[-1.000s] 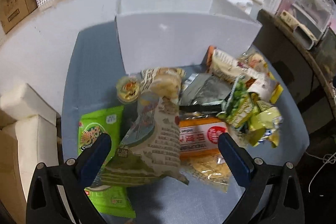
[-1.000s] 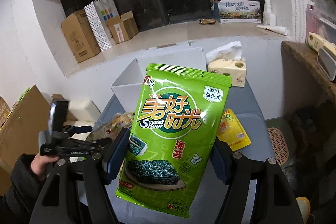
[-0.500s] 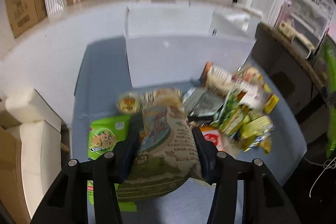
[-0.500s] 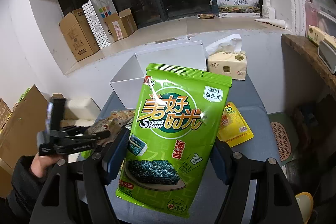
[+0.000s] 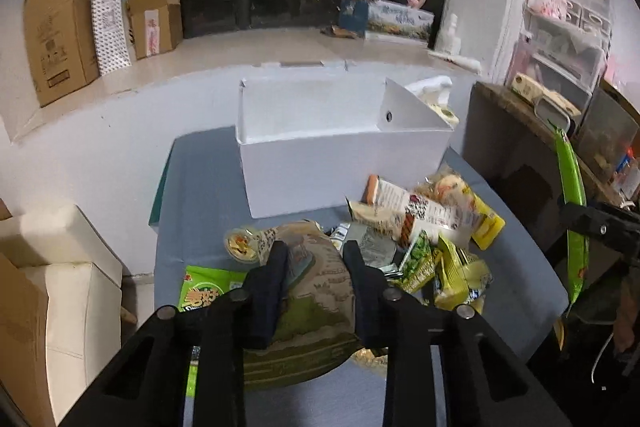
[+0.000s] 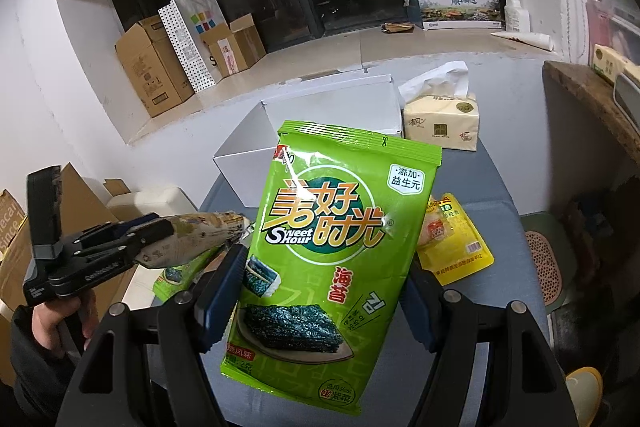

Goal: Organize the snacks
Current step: 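Grasp the white bread bag with the left gripper while the right gripper holds the seaweed packet, then drop the seaweed packet and bread bag into the white box with both grippers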

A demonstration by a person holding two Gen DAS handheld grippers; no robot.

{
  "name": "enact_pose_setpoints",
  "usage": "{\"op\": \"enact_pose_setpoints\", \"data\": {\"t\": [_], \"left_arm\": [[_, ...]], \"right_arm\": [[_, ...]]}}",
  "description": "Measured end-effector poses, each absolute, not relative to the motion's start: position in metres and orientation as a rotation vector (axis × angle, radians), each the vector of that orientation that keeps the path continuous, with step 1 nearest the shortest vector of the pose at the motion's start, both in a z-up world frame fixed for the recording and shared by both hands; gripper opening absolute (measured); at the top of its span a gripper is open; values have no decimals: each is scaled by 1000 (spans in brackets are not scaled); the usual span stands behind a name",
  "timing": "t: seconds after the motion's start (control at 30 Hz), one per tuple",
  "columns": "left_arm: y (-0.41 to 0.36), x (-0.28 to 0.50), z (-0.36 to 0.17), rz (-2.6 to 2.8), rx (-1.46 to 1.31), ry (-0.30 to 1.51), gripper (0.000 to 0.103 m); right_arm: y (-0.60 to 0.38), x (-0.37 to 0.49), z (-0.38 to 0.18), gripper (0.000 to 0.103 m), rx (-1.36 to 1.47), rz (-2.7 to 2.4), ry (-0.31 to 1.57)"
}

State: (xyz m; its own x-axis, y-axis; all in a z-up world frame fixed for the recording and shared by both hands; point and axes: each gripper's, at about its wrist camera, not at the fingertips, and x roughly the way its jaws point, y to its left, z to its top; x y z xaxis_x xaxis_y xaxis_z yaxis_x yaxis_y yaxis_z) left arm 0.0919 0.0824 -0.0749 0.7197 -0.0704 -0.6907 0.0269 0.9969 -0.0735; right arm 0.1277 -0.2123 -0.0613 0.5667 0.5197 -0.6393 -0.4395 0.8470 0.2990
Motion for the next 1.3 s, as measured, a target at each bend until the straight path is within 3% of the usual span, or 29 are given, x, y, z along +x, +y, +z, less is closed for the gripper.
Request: {"op": "enact_pose_setpoints", "data": {"t": [0.37,0.7,1.07,1.13,1.17,1.2,1.27,1.3], "left_arm": [[80,84,-28,-49,-52,629,29],[72,156,39,-25,4,470,29],[78,298,-22,23,-8,594,32],[78,310,-34,25,-12,622,42],[79,314,-39,23,-19,650,51],[81,318,-43,28,-30,674,60],[85,317,-47,46,-46,669,100],[86,315,-48,48,-50,665,103]], "right_arm": [[-194,135,-52,75,78,609,759],[-142,213,15,75,36,693,628],[-71,375,-30,75,-185,573,777],[-69,388,-39,83,-200,527,783],[-69,393,-43,90,-205,504,782],[-69,396,-48,103,-212,473,784],[-71,402,-57,103,-233,439,808],[-73,403,-64,103,-253,424,832]]}}
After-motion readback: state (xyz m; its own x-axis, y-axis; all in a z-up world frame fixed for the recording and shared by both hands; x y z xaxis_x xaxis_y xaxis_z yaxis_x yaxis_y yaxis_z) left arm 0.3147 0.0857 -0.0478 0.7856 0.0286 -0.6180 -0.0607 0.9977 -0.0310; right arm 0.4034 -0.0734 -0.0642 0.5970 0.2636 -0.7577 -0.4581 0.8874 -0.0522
